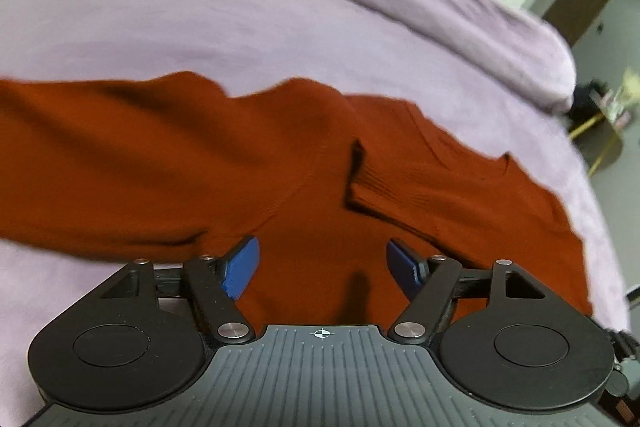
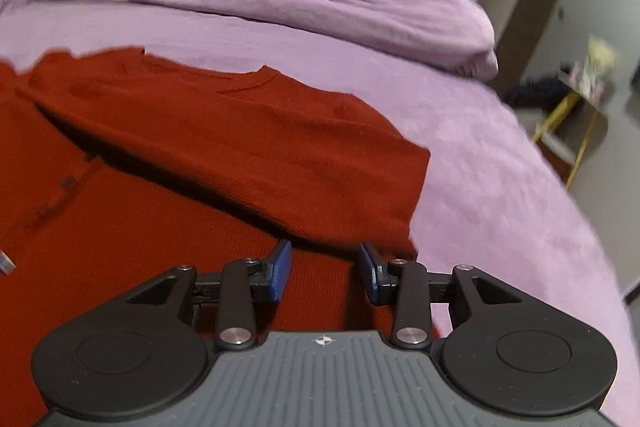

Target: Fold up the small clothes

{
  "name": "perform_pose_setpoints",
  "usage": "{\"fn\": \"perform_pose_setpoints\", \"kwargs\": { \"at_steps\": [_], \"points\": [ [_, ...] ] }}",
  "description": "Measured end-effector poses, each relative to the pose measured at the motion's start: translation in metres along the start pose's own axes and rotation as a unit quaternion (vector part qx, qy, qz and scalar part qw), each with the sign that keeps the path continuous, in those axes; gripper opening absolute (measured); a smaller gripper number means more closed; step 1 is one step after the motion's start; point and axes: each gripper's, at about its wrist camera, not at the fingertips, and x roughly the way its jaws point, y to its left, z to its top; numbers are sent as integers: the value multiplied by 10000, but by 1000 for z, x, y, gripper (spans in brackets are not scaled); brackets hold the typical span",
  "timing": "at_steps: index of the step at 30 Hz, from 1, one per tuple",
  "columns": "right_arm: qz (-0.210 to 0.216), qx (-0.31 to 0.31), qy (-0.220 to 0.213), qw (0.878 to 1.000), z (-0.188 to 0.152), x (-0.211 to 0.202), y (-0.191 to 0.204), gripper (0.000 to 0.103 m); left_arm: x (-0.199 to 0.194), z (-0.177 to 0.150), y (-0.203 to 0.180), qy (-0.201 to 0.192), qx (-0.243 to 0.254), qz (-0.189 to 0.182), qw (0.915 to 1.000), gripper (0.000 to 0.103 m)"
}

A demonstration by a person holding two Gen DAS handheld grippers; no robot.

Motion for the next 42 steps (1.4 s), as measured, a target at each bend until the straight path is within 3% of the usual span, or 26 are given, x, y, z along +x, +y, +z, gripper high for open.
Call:
{"fn": "perform_pose_setpoints", "kwargs": {
  "at_steps": [2,3,7,8,9,10,12,15,17,21,23,24,26,29,31,34,36,38,40,41,42],
  "points": [
    [340,447,34,9984,-7,-12,-3,62,-18,-4,21,-209,-279,-104,9993,78],
    [531,629,67,9966,-14,-19,-2,67,-30,-7,38,-398,-543,-170,9976,82],
    [820,1080,156,9906,-36,-40,8,71,-64,-21,114,-961,-1712,27,9805,83],
    [867,1159,161,9893,-39,-45,10,71,-69,-24,136,-977,-2120,168,9722,80],
    [892,1250,177,9880,-41,-48,13,71,-74,-28,160,-1022,-2545,218,9614,65],
    [901,1310,186,9871,-42,-49,13,71,-79,-31,178,-1130,-2880,108,9509,57],
    [878,1377,237,9863,-42,-50,16,71,-89,-35,209,-1385,-3473,30,9275,51],
    [840,1461,308,9852,-35,-47,15,69,-101,-35,237,-1891,-3932,197,8996,52],
    [850,1544,346,9837,-33,-47,14,67,-100,-34,258,-2109,-4231,112,8811,49],
    [789,1625,393,9828,-35,-47,14,62,-91,-31,289,-2280,-4842,-150,8446,28],
    [753,1618,389,9832,-36,-48,15,61,-90,-28,298,-2262,-4967,-158,8378,19],
    [731,1616,380,9834,-37,-49,15,60,-91,-28,303,-2231,-4962,-151,8389,11],
    [738,1634,374,9831,-37,-48,15,59,-95,-23,302,-2242,-4735,-54,8518,8],
    [752,1721,371,9815,-37,-48,12,58,-105,-2,277,-2295,-3924,69,8907,8],
    [753,1758,372,9808,-37,-49,11,56,-113,13,241,-2297,-3159,29,9205,8],
    [794,1838,350,9791,-37,-52,9,53,-118,37,167,-2200,-1933,-396,9554,8],
    [841,1951,347,9766,-38,-54,5,52,-118,43,104,-2121,-986,-790,9690,9],
    [881,2028,350,9746,-38,-57,2,49,-110,41,46,-1934,-223,-1160,9740,10],
    [918,2058,344,9737,-37,-59,-2,49,-90,29,-6,-1550,277,-1405,9775,24],
    [948,2074,332,9731,-35,-60,-3,49,-77,21,-23,-1325,404,-1411,9803,45],
    [1013,2085,306,9723,-33,-61,-5,49,-63,11,-39,-1070,512,-1341,9838,54]
  ]
}}
